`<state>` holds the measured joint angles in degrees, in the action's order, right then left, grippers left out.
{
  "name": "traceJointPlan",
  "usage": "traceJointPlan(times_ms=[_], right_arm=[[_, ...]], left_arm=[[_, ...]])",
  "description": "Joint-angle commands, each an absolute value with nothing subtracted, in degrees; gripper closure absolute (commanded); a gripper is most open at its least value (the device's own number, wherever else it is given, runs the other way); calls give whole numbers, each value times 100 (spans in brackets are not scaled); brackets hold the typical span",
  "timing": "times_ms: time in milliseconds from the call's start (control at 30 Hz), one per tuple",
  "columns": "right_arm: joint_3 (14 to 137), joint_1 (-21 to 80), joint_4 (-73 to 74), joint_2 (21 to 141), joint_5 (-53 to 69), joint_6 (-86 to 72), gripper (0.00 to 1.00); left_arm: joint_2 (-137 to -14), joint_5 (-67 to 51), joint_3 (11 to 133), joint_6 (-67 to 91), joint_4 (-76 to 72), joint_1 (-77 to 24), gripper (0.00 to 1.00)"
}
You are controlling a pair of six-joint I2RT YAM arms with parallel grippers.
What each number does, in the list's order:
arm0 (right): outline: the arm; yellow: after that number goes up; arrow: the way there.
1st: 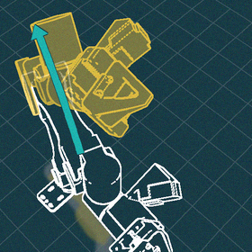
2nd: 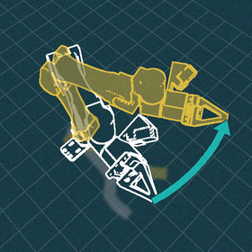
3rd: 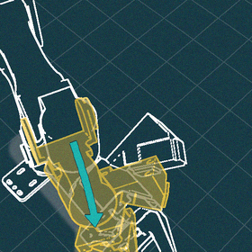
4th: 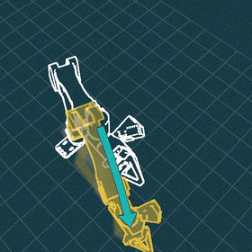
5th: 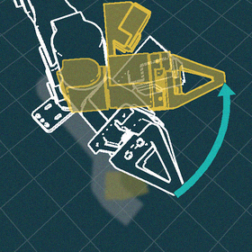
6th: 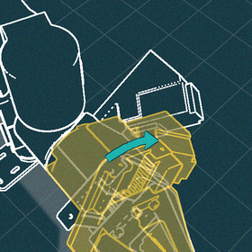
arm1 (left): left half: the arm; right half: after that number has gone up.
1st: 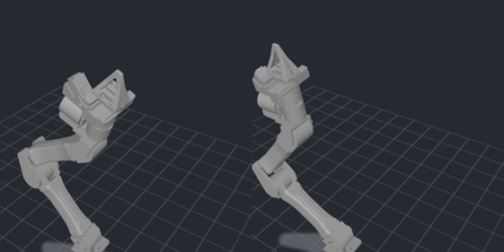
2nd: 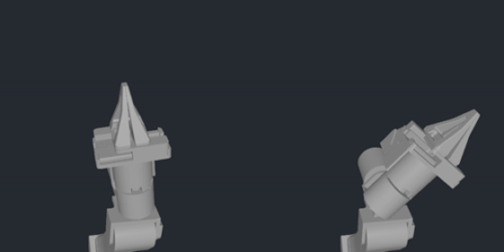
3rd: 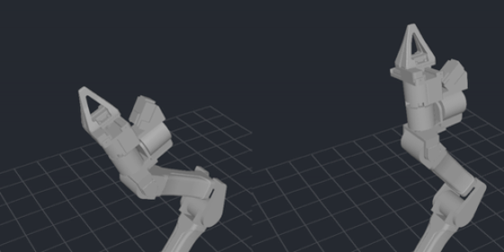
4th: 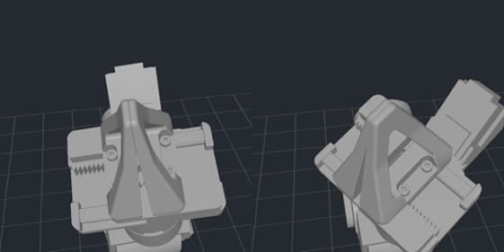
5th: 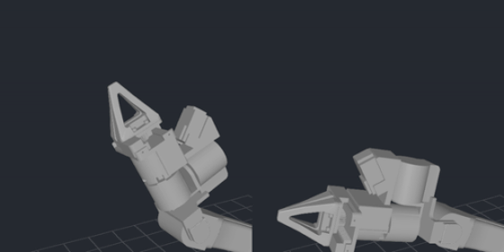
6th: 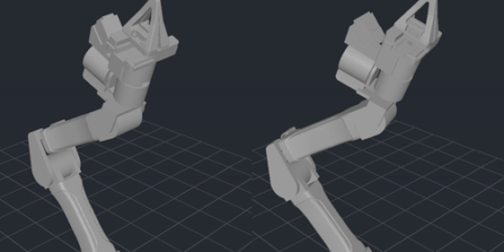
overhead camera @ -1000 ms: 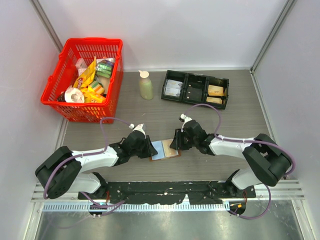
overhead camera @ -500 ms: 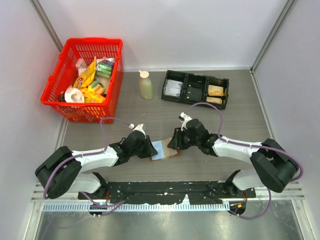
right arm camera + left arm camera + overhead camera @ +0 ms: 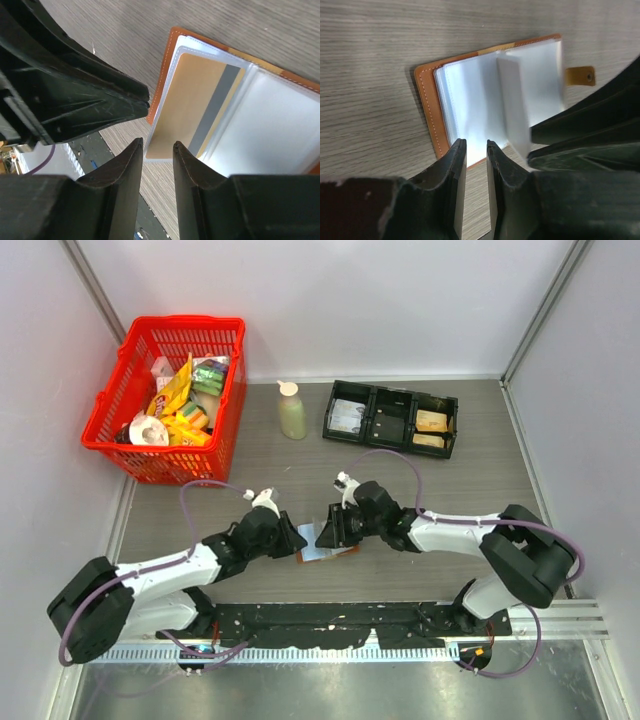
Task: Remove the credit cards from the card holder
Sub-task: Remove the credit card from the card holder.
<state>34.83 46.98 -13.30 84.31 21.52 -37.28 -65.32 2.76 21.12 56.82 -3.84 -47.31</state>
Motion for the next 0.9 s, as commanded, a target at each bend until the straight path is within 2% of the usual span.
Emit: traceJointPlan(times_ms=[0,100,400,633,867], right_arm=[[3779,4790,-1740,8657,2373,-3806,64],[3788,4799,-1802,8736,2434,-3814,61],[3586,4624,-1740,8587,1978,-3910,60],[3173,4351,-2504,8815,2179,-4306,61],[2892,4219,-3031,9149,2364,-4465,61]], left_arm=[[-6065,720,1987,5818,-290,-4737,74],[-5837,852,1907,5906,-246,-4746,74],[-5107,1152,1977,5942,123,-4746,75],[-6054,554,2250,5801,-641,-4746,78],[-6916,439,2303,5713,-941,-4729,83]])
